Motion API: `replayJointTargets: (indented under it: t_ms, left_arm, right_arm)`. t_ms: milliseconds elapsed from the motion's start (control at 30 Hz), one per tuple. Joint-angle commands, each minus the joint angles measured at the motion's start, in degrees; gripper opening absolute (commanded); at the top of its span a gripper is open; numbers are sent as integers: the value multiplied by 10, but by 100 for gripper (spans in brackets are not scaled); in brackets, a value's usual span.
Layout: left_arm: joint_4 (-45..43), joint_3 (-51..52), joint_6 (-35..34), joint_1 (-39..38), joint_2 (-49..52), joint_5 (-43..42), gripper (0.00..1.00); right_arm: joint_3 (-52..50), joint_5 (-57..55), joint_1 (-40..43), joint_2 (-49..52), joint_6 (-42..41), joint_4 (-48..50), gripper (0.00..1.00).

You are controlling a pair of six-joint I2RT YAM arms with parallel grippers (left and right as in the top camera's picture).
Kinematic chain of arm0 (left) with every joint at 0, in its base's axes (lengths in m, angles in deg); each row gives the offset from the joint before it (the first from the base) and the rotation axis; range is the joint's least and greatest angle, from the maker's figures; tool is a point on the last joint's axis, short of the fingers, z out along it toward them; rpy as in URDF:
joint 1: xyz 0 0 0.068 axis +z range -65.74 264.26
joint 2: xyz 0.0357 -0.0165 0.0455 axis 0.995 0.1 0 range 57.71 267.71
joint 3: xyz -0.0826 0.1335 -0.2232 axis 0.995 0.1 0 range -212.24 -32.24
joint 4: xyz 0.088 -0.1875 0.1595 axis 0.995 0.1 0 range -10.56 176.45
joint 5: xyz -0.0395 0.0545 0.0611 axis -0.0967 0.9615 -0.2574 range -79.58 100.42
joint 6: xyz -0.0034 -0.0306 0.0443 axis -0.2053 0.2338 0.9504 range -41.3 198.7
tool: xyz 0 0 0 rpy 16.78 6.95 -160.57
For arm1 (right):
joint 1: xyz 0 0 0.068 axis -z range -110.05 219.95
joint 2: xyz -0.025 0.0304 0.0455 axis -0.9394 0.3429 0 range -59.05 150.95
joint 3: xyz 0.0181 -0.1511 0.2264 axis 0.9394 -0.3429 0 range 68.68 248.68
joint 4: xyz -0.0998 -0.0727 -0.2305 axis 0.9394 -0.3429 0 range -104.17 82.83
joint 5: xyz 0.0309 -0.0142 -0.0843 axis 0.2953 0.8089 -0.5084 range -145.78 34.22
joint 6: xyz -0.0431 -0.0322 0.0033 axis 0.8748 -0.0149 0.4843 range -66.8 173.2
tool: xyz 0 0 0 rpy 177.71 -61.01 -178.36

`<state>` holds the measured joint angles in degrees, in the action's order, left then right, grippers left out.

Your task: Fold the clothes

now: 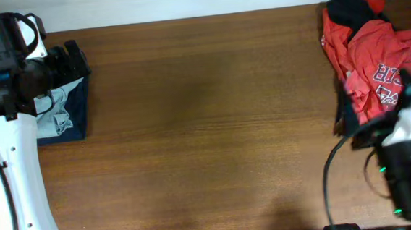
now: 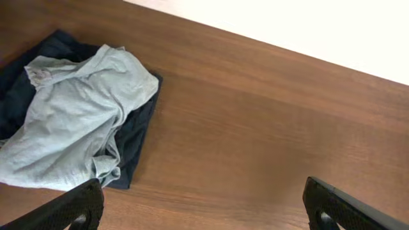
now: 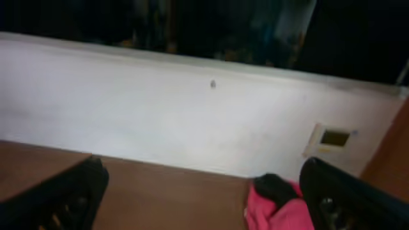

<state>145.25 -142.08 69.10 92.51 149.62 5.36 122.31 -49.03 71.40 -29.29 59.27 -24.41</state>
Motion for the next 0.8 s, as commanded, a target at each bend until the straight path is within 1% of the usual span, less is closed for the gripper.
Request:
replayJointTargets:
  t_ms: [0, 67, 133, 233, 300, 500, 767]
  left_arm:
    - [1, -9, 5, 0, -5, -2, 99]
    - [1, -9, 5, 0, -5, -2, 99]
    - [1, -9, 5, 0, -5, -2, 99]
    - [1, -9, 5, 0, -5, -2, 99]
    - [1, -9, 5, 0, -5, -2, 99]
    - [1, -9, 5, 0, -5, -2, 99]
    - [1, -9, 5, 0, -5, -2, 99]
  right_arm:
    - [-122, 7, 9, -82, -54, 51, 99]
    - [-203, 7, 21, -139, -82, 86, 99]
    - [-269, 7, 32, -189, -98, 101, 99]
    - [-358, 3, 36, -261, -98, 108, 99]
    - [-399, 0, 36, -297, -94, 108, 99]
    - [-455, -28, 35, -296, -94, 117, 99]
    - [-509, -34, 35, -296, -94, 117, 99]
